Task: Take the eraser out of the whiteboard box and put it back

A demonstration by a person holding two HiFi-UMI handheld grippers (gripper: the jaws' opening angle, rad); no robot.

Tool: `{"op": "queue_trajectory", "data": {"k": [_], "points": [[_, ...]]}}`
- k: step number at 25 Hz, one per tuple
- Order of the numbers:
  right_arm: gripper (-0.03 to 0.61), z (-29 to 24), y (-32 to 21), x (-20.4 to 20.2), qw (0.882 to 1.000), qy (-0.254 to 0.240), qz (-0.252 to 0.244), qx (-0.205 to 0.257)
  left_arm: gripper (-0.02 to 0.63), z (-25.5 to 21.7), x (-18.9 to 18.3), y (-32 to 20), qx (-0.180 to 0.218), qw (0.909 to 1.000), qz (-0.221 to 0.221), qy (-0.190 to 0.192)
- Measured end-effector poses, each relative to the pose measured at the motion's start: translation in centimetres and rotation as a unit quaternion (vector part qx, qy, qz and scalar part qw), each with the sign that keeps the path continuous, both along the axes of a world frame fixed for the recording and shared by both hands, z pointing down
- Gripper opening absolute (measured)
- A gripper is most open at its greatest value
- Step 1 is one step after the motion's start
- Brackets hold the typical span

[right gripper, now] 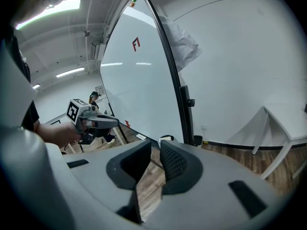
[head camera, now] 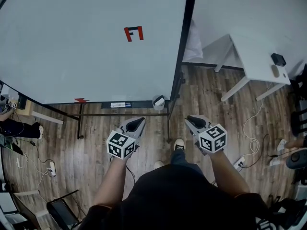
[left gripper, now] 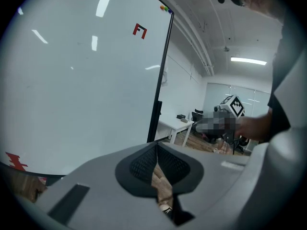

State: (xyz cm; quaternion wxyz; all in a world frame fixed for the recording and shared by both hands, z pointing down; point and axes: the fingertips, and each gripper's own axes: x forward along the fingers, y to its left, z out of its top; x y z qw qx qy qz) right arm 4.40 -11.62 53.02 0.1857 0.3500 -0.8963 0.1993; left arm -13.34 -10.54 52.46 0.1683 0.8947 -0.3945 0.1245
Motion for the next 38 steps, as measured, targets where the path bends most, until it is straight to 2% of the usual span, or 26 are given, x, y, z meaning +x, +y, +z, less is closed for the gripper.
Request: {"op": "queue_trajectory", "data": {"k": [13,22,38], "points": [[0.054,1.4,-1.7,1.4,1.0,0.004,-0.009,-0.018,0.014,1.8,1.7,-3.5,-0.009,0.9998,-0.002,-0.019],[0.043,2.8,-2.6,2.3,0.999,0.01,-0.013,-0.031,0.014,3.8,2.3,-6.6,-0.005,0.9985,-0.011,-0.053],[0.015,3.7,-4.5,3.1,0.999,0.012,-0.012,-0.041,0.014,6.1,3.3,-10.3,-0.01,0.9976,-0.02,-0.065]]}}
